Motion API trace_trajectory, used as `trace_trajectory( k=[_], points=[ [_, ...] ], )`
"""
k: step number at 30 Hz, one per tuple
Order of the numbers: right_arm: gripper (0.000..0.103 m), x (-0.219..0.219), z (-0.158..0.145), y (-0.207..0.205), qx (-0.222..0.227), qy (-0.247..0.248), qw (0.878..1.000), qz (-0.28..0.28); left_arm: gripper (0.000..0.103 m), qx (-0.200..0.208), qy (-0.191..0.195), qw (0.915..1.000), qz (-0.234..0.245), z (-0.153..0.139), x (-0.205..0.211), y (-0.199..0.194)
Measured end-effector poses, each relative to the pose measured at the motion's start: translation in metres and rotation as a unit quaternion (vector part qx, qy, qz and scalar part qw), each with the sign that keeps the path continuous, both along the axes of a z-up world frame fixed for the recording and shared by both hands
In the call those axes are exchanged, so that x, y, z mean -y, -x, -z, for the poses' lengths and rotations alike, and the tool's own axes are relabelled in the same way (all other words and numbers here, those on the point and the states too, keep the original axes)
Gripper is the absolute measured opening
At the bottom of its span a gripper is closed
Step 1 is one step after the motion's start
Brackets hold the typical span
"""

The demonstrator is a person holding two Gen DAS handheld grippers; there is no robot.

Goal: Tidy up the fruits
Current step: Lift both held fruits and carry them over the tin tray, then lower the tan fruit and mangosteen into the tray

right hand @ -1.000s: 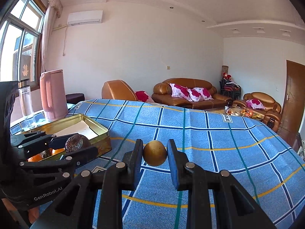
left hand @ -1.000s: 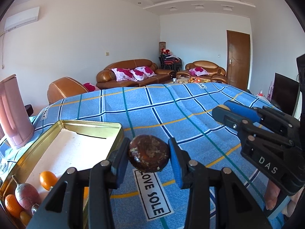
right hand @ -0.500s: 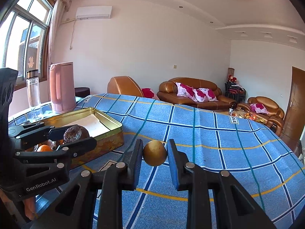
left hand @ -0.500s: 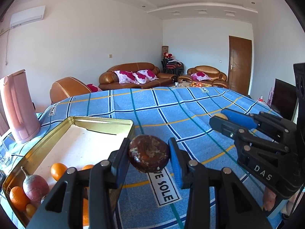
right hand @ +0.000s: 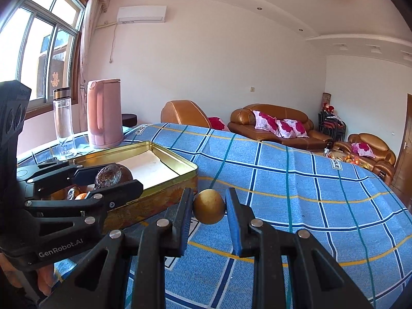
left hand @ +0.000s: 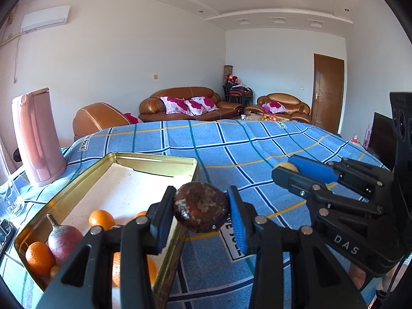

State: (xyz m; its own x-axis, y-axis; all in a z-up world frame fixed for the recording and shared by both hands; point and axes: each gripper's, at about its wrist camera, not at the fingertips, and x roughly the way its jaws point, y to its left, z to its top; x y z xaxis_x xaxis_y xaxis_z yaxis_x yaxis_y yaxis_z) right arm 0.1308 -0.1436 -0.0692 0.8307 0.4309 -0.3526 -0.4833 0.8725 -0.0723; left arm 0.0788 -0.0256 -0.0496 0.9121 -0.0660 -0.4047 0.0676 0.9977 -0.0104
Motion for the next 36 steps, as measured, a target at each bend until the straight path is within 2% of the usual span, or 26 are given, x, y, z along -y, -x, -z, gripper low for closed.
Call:
trace_trajectory(
  k=[15, 36],
  points=[
    [0.027, -0.032, -0.009, 0.011, 0.011, 0.008, 0.999, -0.031, 0.042, 0.020, 0.005, 0.9995, -0.026, -0.011, -0.027, 0.018],
    [0.028, -0.092, -0.028, 0.024, 0.029, 0.019, 0.995, -0.096, 0.042, 0.024, 0.012, 0.9954, -0.091, -0.012, -0.084, 0.032]
  ],
)
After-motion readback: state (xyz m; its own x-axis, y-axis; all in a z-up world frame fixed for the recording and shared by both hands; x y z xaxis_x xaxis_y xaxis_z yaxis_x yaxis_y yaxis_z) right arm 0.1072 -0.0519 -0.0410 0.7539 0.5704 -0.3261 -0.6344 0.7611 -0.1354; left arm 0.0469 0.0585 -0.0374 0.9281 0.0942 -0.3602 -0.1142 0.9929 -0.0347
